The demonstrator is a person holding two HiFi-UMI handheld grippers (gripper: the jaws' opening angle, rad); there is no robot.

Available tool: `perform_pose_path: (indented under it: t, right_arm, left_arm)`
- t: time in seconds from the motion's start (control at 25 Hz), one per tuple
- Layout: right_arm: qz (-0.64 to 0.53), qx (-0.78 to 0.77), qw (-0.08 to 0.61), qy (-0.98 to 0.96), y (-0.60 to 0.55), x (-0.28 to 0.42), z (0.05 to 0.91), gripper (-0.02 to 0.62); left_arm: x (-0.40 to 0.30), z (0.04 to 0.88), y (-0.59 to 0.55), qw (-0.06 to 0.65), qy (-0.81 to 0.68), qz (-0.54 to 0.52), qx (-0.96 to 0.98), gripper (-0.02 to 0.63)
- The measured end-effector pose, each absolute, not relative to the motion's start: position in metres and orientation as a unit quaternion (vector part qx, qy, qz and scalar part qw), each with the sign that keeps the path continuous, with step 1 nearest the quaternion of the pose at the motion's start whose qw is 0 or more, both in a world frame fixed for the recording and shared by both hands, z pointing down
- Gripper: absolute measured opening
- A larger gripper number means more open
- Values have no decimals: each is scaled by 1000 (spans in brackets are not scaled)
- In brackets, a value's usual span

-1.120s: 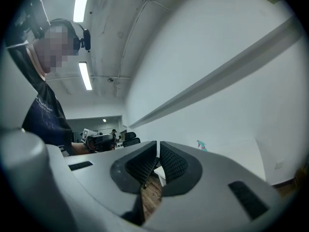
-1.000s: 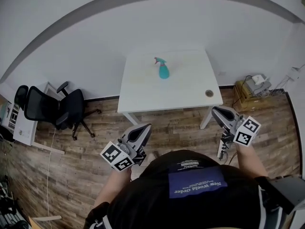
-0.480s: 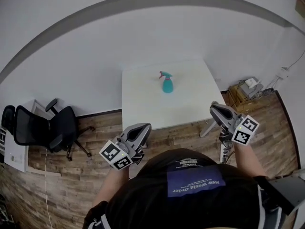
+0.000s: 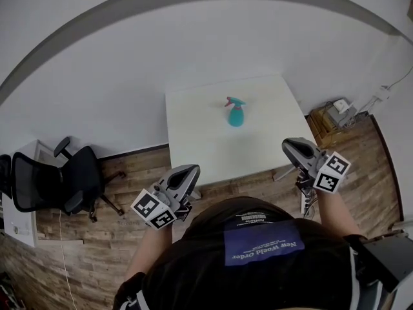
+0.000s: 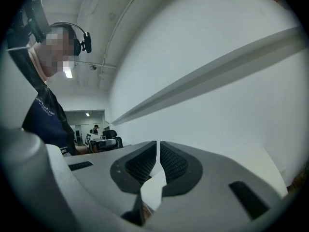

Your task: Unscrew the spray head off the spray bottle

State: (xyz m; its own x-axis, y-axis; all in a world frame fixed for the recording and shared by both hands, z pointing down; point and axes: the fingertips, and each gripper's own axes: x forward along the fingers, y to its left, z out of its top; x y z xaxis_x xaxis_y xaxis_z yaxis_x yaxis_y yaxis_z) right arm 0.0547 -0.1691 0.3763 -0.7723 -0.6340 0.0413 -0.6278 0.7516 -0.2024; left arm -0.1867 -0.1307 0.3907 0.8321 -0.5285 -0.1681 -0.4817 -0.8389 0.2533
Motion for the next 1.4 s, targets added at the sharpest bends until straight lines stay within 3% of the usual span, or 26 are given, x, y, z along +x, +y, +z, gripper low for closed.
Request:
perform_pose_path:
  t: [0.44, 0.88, 1.4]
  right_arm:
    - [-122, -256, 25, 958, -306, 97, 392, -2]
    - [-107, -187, 19, 976, -401, 140, 411, -2]
    - [-131, -253, 6, 958, -416, 90, 434, -2]
  left_arm:
    - [-119, 389, -238, 112, -316, -117, 935, 2]
    - [-36, 400, -320, 123, -355, -41, 926, 2]
    - [-72, 444, -363, 144, -268, 9, 952, 2]
